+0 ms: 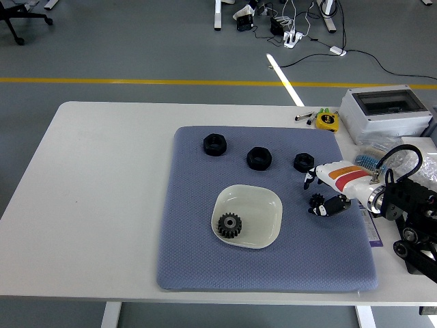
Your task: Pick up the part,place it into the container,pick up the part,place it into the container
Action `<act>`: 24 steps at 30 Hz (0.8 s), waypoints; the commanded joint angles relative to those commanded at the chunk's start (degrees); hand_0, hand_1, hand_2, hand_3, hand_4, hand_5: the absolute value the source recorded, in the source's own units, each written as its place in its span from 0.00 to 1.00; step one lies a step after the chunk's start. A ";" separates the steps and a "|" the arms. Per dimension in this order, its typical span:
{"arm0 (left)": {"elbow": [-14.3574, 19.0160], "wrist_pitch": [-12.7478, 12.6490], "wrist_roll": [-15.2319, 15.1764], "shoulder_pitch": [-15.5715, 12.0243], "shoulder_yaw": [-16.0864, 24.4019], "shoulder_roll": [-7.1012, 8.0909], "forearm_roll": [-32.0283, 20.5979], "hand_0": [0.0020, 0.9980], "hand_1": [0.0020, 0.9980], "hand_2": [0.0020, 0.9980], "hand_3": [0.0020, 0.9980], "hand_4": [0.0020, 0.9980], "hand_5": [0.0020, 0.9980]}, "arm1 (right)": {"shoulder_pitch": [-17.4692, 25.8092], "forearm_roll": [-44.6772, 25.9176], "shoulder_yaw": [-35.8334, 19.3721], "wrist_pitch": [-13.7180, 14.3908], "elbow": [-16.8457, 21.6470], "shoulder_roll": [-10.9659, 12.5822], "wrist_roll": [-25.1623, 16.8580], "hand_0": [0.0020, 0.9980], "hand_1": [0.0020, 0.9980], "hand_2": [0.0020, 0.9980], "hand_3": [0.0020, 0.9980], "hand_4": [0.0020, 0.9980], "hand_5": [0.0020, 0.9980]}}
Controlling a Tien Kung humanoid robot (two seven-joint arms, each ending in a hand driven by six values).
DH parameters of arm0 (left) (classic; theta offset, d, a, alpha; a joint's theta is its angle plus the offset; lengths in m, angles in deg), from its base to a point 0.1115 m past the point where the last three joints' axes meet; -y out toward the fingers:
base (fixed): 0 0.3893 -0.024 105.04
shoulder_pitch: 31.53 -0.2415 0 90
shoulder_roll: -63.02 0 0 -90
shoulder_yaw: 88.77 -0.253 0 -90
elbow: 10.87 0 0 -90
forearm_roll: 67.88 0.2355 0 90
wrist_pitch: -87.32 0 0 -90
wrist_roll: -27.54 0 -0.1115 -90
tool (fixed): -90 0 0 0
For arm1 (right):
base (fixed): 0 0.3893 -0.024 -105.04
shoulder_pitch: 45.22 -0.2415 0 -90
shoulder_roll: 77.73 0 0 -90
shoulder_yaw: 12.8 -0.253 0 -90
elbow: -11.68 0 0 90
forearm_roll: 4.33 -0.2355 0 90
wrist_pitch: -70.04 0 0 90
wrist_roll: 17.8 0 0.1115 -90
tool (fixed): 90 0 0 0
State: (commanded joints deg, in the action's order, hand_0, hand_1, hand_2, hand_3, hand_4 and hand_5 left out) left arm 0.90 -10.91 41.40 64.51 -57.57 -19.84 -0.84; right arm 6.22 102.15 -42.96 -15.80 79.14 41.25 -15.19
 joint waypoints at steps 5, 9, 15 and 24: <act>0.04 0.16 0.09 0.09 0.10 -0.03 0.30 0.66 0.54 0.56 0.56 0.65 0.61 | -0.28 -1.47 0.43 0.20 -1.97 -0.30 -0.23 0.37 0.52 0.57 0.54 0.78 0.18; 0.06 0.25 0.11 0.11 0.14 -0.08 0.41 0.66 0.54 0.56 0.56 0.65 0.61 | -0.12 -2.39 0.46 0.14 -3.04 -0.40 -0.38 0.37 0.52 0.57 0.54 0.78 0.18; 0.06 0.27 0.13 0.11 0.20 -0.10 0.46 0.66 0.54 0.56 0.56 0.64 0.61 | 0.07 -3.97 0.56 -0.47 -3.76 -0.20 -0.79 0.33 0.49 0.54 0.52 0.76 0.16; 0.09 0.38 0.24 0.04 0.36 -0.13 0.70 0.66 0.54 0.56 0.56 0.64 0.61 | 0.37 -5.07 0.50 -1.52 -3.36 0.27 -1.10 0.20 0.40 0.46 0.48 0.71 0.17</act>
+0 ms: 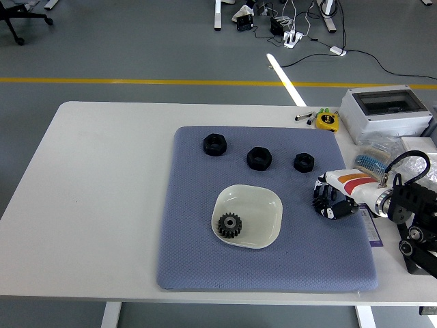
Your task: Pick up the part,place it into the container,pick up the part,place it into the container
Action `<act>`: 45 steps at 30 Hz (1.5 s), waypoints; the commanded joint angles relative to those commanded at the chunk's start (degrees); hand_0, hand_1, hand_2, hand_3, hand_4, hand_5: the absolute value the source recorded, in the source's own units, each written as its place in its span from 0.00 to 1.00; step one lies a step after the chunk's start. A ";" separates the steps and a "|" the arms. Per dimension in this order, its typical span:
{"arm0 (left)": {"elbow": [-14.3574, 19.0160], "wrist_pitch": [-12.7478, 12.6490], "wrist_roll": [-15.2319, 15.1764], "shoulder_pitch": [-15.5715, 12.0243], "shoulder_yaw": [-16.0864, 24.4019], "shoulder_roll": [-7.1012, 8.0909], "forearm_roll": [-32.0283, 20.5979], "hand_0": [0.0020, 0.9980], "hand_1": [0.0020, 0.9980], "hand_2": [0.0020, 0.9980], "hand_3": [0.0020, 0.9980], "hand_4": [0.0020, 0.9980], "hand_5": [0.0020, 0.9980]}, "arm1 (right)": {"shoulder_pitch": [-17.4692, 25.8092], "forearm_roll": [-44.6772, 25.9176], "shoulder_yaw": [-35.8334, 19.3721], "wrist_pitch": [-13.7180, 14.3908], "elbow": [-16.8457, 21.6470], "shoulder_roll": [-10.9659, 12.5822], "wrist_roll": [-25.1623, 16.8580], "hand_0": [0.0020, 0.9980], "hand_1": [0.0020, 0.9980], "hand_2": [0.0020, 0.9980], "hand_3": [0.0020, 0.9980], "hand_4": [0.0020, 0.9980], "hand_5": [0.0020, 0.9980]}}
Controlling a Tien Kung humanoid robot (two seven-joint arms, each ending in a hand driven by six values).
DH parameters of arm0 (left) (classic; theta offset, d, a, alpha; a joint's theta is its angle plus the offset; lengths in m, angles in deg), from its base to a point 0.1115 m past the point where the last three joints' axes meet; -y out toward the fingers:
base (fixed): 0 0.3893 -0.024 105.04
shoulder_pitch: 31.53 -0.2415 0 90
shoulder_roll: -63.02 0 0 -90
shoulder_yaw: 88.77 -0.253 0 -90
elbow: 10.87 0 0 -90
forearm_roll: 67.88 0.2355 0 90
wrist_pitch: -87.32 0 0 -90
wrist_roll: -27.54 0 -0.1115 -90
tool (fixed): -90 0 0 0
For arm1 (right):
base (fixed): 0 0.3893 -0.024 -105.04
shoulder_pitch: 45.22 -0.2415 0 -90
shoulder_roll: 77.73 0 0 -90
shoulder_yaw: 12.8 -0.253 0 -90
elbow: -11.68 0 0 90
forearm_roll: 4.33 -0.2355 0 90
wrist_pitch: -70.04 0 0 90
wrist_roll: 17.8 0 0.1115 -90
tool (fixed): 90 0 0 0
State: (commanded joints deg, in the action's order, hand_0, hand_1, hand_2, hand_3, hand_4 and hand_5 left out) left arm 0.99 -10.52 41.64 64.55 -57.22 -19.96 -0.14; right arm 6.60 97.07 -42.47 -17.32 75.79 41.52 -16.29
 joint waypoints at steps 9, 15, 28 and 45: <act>0.00 0.08 0.11 -0.21 0.28 -0.01 0.37 0.66 0.54 0.56 0.56 0.64 0.61 | 0.14 -0.41 0.28 0.75 0.41 -0.06 -0.30 0.16 0.37 0.43 0.48 0.76 0.17; 0.01 0.22 0.24 -0.25 0.54 -0.01 0.83 0.66 0.54 0.57 0.56 0.64 0.61 | 0.24 -0.36 0.24 1.33 1.14 0.01 -0.42 0.13 0.34 0.41 0.48 0.83 0.14; -0.01 0.39 0.30 -0.15 0.63 0.11 1.16 0.66 0.54 0.57 0.56 0.64 0.61 | 0.24 2.43 -1.86 2.52 7.78 0.73 0.40 0.11 0.31 0.40 0.48 0.85 0.16; -0.06 0.36 0.21 0.09 0.35 0.19 0.83 0.66 0.54 0.56 0.56 0.64 0.61 | 0.80 6.66 -4.46 -3.87 9.83 1.27 2.42 0.50 0.63 0.73 0.85 1.00 0.37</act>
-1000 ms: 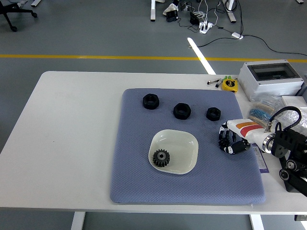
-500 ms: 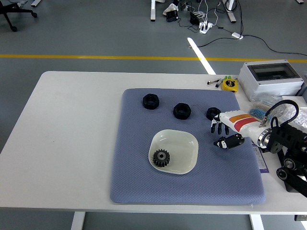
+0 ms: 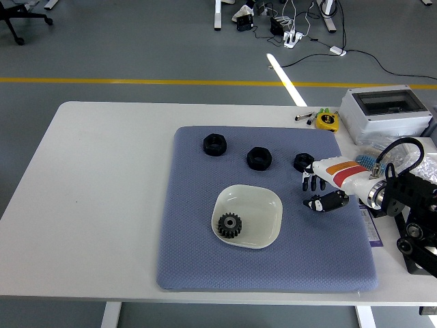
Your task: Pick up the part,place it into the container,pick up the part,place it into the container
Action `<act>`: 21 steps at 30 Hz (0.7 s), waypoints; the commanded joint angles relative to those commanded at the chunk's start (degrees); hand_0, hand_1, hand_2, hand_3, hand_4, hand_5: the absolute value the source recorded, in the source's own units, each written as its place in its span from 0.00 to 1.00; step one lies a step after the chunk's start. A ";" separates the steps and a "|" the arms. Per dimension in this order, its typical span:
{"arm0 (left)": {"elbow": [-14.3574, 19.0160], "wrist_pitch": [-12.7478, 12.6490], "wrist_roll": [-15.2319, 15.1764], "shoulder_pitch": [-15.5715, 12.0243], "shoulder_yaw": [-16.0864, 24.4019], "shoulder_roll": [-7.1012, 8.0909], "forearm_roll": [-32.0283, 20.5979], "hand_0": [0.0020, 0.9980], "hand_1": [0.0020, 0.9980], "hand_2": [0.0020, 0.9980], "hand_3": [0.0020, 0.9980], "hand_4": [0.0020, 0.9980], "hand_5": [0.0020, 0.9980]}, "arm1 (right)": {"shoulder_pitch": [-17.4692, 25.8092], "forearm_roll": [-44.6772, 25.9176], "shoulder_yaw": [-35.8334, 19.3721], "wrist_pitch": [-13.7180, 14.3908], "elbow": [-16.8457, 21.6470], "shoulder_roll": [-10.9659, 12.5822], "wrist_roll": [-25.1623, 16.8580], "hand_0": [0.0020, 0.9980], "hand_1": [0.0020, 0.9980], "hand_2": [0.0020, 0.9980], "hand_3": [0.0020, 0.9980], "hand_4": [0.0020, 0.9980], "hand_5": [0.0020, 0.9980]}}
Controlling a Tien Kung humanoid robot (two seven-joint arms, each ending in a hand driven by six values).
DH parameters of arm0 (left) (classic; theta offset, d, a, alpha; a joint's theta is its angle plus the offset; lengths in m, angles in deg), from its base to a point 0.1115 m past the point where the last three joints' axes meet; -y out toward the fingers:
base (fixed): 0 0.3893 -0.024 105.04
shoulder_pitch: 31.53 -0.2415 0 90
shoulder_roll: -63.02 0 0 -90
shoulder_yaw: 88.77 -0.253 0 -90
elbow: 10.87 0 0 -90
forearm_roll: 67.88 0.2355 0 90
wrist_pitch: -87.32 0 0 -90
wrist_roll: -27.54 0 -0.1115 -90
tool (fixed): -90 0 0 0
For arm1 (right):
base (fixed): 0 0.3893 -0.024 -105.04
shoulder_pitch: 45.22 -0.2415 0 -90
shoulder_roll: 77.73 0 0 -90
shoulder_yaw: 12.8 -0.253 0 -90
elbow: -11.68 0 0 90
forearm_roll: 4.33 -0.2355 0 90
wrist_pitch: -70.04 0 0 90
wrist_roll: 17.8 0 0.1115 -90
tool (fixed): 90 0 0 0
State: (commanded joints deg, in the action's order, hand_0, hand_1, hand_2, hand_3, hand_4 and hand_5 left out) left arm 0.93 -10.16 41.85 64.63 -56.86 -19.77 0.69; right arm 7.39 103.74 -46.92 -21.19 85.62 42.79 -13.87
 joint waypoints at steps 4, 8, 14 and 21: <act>0.00 -0.01 -0.03 0.00 -0.08 -0.01 -0.08 0.66 0.54 0.56 0.56 0.64 0.61 | 0.35 0.71 -0.10 -0.30 -1.02 0.06 -0.07 0.57 0.67 0.79 0.86 1.00 0.39; 0.01 -0.05 -0.07 -0.03 -0.12 -0.04 -0.20 0.66 0.54 0.56 0.56 0.64 0.61 | 0.44 0.82 -0.21 0.86 -1.70 -0.01 -0.39 0.54 0.65 0.78 0.83 1.00 0.38; 0.01 0.04 -0.03 -0.03 -0.05 -0.05 -0.01 0.66 0.54 0.56 0.56 0.64 0.61 | 0.16 0.14 0.38 2.06 -3.82 -0.29 -0.73 0.47 0.60 0.72 0.75 1.00 0.37; 0.00 0.13 0.05 -0.04 0.13 -0.04 0.27 0.66 0.54 0.56 0.56 0.64 0.61 | 0.13 -1.35 2.26 2.64 -6.16 -0.85 -1.27 0.42 0.56 0.68 0.64 0.99 0.35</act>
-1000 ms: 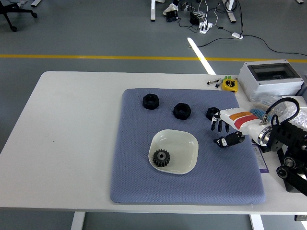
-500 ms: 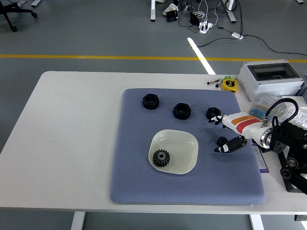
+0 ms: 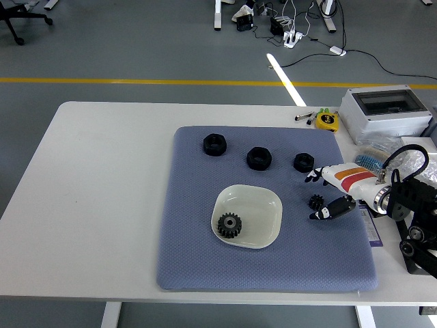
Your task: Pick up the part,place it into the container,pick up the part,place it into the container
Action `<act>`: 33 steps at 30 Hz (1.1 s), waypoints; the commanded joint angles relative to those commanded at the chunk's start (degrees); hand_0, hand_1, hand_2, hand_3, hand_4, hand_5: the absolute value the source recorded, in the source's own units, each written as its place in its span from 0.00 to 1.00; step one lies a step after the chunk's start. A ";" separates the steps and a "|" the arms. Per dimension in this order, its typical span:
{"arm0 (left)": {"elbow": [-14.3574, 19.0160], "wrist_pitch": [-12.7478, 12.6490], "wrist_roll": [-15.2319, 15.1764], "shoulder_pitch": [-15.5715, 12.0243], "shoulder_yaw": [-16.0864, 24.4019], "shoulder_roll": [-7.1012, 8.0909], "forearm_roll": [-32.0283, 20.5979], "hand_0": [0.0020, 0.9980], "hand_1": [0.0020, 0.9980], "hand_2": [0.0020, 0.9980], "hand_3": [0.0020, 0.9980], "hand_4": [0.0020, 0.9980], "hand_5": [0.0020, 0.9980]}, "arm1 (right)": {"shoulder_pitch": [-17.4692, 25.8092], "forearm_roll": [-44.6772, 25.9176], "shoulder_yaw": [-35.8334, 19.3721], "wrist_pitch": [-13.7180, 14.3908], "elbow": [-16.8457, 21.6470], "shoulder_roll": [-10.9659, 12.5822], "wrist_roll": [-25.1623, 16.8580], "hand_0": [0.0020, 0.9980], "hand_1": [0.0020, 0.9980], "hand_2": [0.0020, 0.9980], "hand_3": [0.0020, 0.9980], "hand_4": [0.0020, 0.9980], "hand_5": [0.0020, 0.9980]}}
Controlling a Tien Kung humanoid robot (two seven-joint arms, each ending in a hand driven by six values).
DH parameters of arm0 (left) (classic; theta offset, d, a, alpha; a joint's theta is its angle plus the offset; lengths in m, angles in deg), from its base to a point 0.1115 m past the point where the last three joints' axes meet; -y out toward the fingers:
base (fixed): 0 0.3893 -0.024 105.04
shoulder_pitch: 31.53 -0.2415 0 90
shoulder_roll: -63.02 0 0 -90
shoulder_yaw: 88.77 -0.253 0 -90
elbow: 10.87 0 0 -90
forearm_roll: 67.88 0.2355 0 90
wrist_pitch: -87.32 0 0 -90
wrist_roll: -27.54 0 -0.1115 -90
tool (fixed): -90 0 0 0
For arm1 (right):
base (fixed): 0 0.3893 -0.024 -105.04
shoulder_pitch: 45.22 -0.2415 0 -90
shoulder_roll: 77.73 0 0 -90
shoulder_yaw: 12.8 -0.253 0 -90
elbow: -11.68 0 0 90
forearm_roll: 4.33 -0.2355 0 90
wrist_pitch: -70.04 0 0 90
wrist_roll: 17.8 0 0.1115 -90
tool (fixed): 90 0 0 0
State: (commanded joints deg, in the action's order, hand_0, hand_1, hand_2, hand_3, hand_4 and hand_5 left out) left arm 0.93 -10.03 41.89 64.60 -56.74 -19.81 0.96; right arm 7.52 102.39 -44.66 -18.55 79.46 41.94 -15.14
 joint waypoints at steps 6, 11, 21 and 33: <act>0.02 0.04 -0.02 0.01 -0.08 -0.02 -0.17 0.66 0.54 0.56 0.56 0.64 0.61 | 0.20 -1.16 0.45 1.35 -1.45 -0.44 -0.04 0.40 0.54 0.64 0.60 0.95 0.34; 0.03 0.11 -0.02 0.03 -0.06 0.01 -0.08 0.66 0.54 0.56 0.56 0.64 0.61 | 0.07 -2.32 0.73 2.54 -1.89 -0.38 0.19 0.36 0.50 0.58 0.55 0.88 0.34; 0.03 0.27 0.02 0.04 0.05 0.05 0.05 0.66 0.54 0.56 0.56 0.64 0.61 | 0.28 -4.13 1.34 3.46 -3.63 -0.67 -0.12 0.32 0.47 0.55 0.53 0.84 0.35; 0.04 0.39 0.09 -0.12 0.04 -0.05 0.06 0.66 0.54 0.56 0.56 0.64 0.61 | 0.27 -5.34 2.03 3.45 -3.52 -1.08 -0.42 0.28 0.44 0.52 0.52 0.83 0.35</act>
State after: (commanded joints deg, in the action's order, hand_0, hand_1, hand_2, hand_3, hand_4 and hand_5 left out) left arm 0.96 -9.65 41.99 64.47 -56.69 -19.86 1.01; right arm 7.80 97.05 -42.63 -15.09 75.94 40.86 -15.57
